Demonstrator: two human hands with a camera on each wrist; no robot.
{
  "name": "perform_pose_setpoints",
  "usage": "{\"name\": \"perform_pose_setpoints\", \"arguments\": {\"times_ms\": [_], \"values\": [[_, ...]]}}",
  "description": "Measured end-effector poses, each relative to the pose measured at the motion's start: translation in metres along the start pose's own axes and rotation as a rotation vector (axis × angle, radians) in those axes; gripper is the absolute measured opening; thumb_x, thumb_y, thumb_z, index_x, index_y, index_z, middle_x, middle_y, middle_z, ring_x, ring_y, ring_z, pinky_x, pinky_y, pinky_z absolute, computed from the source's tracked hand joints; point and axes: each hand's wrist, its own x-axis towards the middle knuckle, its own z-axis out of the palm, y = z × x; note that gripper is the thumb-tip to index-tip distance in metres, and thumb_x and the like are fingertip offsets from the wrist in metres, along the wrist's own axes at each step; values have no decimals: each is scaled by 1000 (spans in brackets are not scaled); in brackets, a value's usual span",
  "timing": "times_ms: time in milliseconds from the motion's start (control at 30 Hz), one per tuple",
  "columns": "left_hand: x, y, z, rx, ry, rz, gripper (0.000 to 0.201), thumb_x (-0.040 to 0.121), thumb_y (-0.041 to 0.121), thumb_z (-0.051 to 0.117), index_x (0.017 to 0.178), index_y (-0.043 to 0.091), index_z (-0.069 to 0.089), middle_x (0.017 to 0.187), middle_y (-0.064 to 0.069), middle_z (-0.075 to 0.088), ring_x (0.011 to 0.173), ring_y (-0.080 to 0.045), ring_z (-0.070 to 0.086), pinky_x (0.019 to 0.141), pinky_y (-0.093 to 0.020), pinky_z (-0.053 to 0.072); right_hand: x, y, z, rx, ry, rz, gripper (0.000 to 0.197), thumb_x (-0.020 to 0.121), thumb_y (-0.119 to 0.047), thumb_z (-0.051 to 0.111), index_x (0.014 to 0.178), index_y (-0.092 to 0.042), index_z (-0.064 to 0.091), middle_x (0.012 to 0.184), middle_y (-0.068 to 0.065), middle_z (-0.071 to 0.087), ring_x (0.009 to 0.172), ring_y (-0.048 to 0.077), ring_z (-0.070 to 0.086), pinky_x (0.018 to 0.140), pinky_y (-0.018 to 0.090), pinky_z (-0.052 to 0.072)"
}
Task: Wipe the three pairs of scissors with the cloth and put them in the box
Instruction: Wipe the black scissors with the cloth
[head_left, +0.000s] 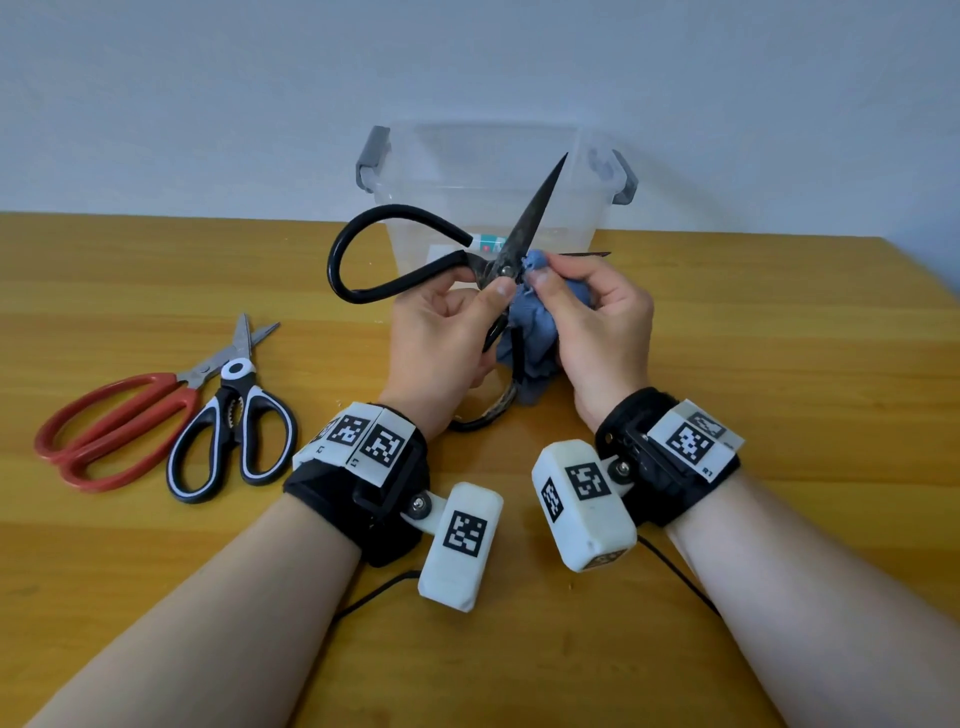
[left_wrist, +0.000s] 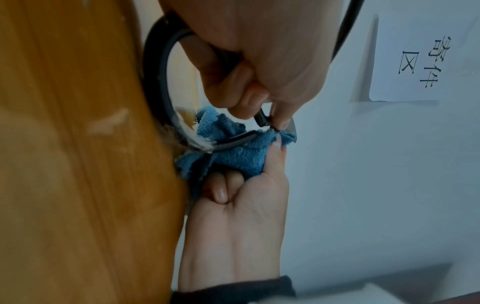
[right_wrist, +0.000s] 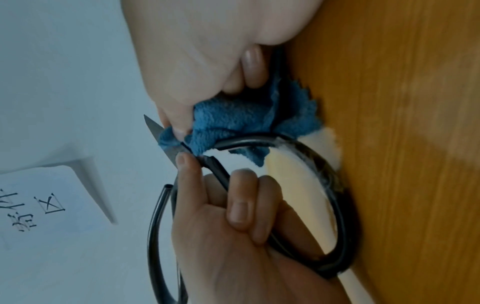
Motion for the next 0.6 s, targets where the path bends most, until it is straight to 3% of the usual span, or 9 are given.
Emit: {"name": "perform_pose_setpoints", "arguments": {"times_ms": [100,167,267,367,500,600], "values": [[0,0,1,-11,19,3,18,99,11,67,87,16,54,56,-6,32,36,-13,25,38,-18,26,5,5,-1,77,180,80,12,83,-20,79,80,-31,78,92,-2,78,93,26,73,86,49,60],[1,-1,2,-13,34,5,18,99,9,67,87,15,54,54,-4,31,34,-11,25,38,-18,26,6,5,-1,117,221,112,7,80,-27,79,79,-34,78,89,0,76,89,28,71,83,49,56],[1,-1,1,-2,23,7,18,99,8,67,86,15,56,50,1,31,33,-10,26,38,-17,27,2,2,2,114,32,80,13,83,-15,79,80,-27,78,89,0,76,88,20,70,82,39,57],[-1,2,1,-10,-20,20,17,99,7,66,85,15,58,53,-7,34,39,-15,29,38,-17,27,-3,-3,3,87,-81,45,14,86,-6,77,87,-20,78,89,-3,78,90,12,72,80,27,57],[-2,3,1,-8,-41,14,13,99,7,65,92,9,54,53,-7,35,34,-14,27,38,-17,26,4,1,-1,123,120,90,11,82,-18,79,82,-29,80,91,2,78,91,22,72,82,41,59],[-1,1,1,34,-29,32,14,100,8,65,92,10,53,45,5,34,31,-12,27,38,-17,27,8,3,-4,173,256,148,5,78,-27,79,82,-31,80,88,3,72,80,24,64,67,31,51]]}}
